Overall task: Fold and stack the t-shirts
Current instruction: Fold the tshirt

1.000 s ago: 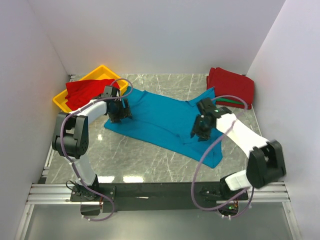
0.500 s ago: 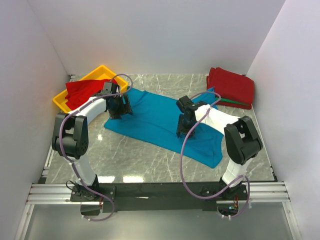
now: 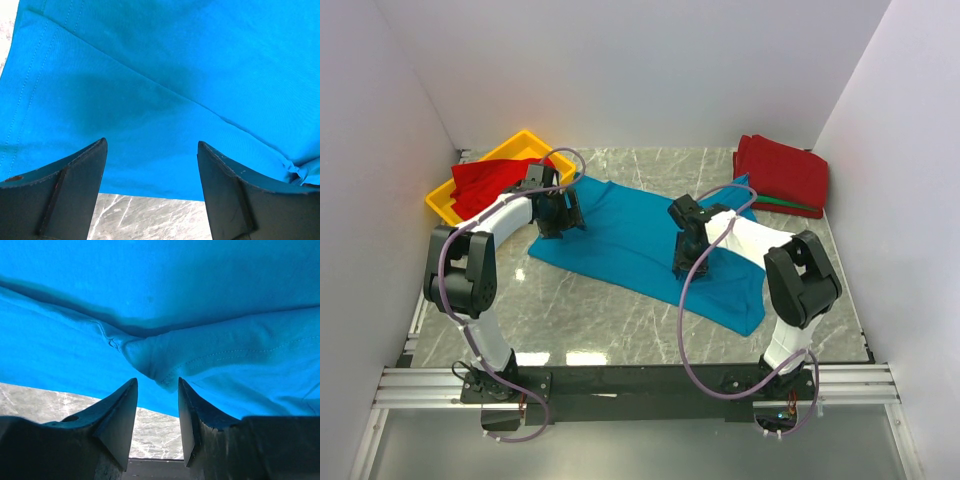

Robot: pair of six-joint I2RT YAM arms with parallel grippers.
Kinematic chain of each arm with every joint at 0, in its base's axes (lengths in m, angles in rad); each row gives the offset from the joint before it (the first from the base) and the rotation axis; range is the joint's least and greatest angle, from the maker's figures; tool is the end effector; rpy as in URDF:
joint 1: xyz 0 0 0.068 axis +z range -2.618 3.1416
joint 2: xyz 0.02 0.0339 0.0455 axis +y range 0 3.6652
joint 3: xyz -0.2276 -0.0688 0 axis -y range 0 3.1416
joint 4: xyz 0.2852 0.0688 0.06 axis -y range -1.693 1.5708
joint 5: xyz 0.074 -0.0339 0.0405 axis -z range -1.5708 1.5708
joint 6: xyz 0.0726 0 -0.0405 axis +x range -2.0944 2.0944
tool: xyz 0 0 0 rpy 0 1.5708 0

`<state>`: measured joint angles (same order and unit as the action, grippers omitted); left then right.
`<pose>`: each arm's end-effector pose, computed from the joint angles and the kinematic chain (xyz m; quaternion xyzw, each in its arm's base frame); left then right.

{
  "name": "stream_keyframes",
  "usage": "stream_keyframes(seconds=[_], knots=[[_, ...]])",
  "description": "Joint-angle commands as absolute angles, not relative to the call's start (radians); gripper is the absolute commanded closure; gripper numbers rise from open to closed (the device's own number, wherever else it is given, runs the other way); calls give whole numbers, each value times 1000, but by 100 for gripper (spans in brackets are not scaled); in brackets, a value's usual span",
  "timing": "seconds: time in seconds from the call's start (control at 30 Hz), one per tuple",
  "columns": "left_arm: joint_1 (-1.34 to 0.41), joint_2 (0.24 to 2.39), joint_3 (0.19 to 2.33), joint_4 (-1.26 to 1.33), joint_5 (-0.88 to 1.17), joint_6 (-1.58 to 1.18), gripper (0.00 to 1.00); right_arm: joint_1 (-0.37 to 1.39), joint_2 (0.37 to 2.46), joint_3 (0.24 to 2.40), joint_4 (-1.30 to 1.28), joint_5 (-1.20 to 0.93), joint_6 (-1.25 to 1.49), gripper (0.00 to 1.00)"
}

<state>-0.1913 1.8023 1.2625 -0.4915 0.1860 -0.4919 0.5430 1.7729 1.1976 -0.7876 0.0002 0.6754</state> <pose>0.4121 -0.0935 0.1152 -0.1192 0.9526 -0.1732 0.2200 0.3150 0.1901 0.0882 0.0658 0.9924 0.0593 0.0852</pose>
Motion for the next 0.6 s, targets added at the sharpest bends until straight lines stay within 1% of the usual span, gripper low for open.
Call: stream_keyframes(seconds=[0.0, 0.33, 0.43, 0.53, 0.57], knots=[[-195, 1770, 1292, -491, 198, -485, 21, 557, 1796, 1213, -807, 32, 675, 55], [-196, 1772, 1293, -489, 199, -486, 21, 557, 1816, 1215, -830, 69, 683, 56], [-195, 1770, 1290, -488, 202, -486, 21, 558, 1819, 1210, -844, 86, 687, 59], [-195, 1770, 1287, -485, 207, -488, 21, 558, 1819, 1204, -848, 98, 692, 66], [-195, 1772, 1289, -485, 209, -489, 21, 560, 1818, 1209, -853, 110, 692, 72]])
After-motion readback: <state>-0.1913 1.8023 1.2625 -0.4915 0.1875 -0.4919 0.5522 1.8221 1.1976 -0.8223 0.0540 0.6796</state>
